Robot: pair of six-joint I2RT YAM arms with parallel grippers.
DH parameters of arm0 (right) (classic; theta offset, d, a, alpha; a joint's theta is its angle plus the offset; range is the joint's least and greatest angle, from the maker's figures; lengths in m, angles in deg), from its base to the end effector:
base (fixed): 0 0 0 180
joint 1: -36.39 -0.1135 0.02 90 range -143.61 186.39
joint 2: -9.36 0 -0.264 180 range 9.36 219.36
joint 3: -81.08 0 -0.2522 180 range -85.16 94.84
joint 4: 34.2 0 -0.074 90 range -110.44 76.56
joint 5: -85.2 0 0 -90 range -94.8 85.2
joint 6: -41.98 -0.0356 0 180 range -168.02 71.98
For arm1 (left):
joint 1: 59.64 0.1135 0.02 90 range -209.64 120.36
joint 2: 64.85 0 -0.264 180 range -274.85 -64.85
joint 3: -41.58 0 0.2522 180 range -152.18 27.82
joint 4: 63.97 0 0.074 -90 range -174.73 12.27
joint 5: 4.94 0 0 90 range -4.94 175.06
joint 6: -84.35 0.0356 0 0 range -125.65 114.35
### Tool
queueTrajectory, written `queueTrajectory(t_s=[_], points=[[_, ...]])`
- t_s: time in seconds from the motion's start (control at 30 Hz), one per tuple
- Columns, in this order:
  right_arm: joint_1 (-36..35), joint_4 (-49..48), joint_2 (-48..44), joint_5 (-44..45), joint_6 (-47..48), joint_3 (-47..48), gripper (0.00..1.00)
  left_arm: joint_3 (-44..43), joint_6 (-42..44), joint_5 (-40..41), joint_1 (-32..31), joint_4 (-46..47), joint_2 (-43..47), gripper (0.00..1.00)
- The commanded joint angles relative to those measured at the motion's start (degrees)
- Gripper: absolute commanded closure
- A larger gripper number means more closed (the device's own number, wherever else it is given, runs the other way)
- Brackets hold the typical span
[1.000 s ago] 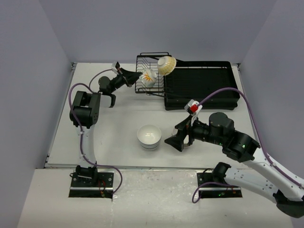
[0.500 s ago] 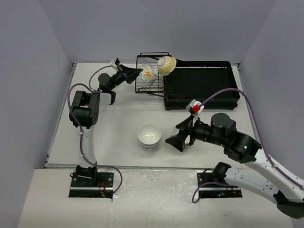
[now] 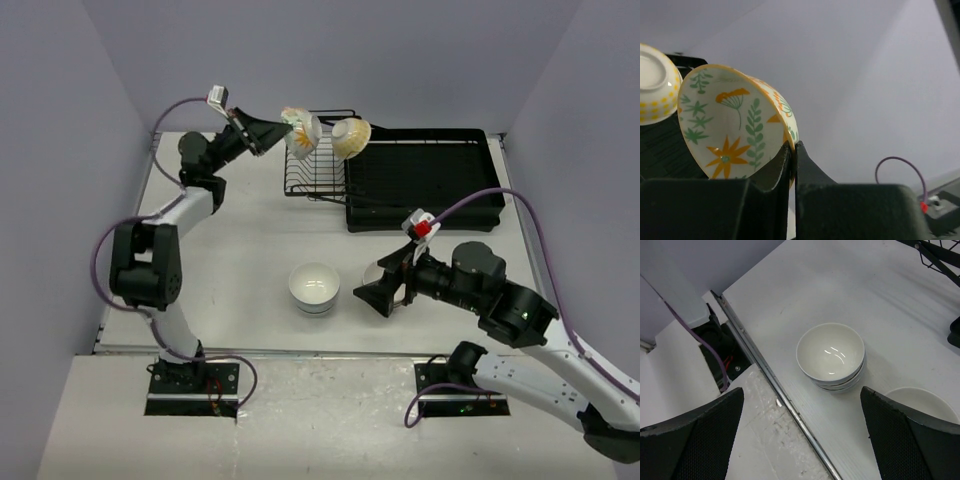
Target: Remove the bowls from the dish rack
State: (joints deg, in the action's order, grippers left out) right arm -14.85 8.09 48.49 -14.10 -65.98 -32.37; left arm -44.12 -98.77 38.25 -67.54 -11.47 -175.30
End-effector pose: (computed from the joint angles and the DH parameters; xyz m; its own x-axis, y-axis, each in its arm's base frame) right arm 0.0860 0.1163 0.3682 -0.4203 -0.0374 -0.9066 -0.7755 0.5336 0.3375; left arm 0.4207 -0.0846 0.3011 -0.7572 -0.5849 -0.2908 0.4206 -0.0960 -0.9022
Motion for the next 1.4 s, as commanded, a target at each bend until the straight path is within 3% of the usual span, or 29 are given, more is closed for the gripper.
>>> queueTrajectory(t_s=[0.0, 0.03, 0.07, 0.13, 0.17, 0.43, 0.67, 0.87, 1.1, 1.37], points=[[0.18, 0.2, -1.43, 4.89, -0.06, 0.29, 0.01, -0.56, 27.32, 5.04, 0.7, -20.39, 18.38, 1.0], [0.27, 0.47, -1.6, 5.6, -0.15, 0.2, 0.01, -1.79, 36.34, 10.54, 0.69, -27.69, 20.87, 1.0], [0.27, 0.56, -1.69, 6.3, -0.41, 0.2, 0.01, -2.23, 39.3, 13.64, 0.69, -38.9, 22.89, 1.0], [0.18, 0.64, -1.61, 8.06, -0.68, 0.29, 0.01, -3.37, 45.8, 21.88, 1.13, -47.84, 28.44, 1.0], [0.27, 0.56, -1.43, 8.68, -0.76, 0.38, 0.01, -4.08, 47.75, 25.33, 1.05, -57.46, 29.76, 1.0], [0.27, 2.23, 1.03, 15.36, -0.24, 3.63, 0.01, -1.98, 58.75, 55.39, 1.13, -85.38, 41.63, 1.0], [0.18, 3.1, 1.99, 16.94, 0.99, 5.12, 0.01, 7.32, 59.81, 68.95, 0.52, -93.59, 41.64, 1.0], [0.27, 6.18, 6.04, 20.11, 1.43, 7.14, 0.01, 18.58, 54.11, 80.46, -8.7, -94.82, 37.78, 1.0], [0.35, 8.12, 8.59, 24.5, 1.26, 9.17, 0.01, 25.88, 52.42, 81.97, -11.43, -92.19, 31.27, 1.0], [1.93, 8.12, 9.47, 23.72, 1.78, 9.61, 0.01, 26.15, 54.71, 80.04, -14.69, -91.14, 26.87, 1.0]])
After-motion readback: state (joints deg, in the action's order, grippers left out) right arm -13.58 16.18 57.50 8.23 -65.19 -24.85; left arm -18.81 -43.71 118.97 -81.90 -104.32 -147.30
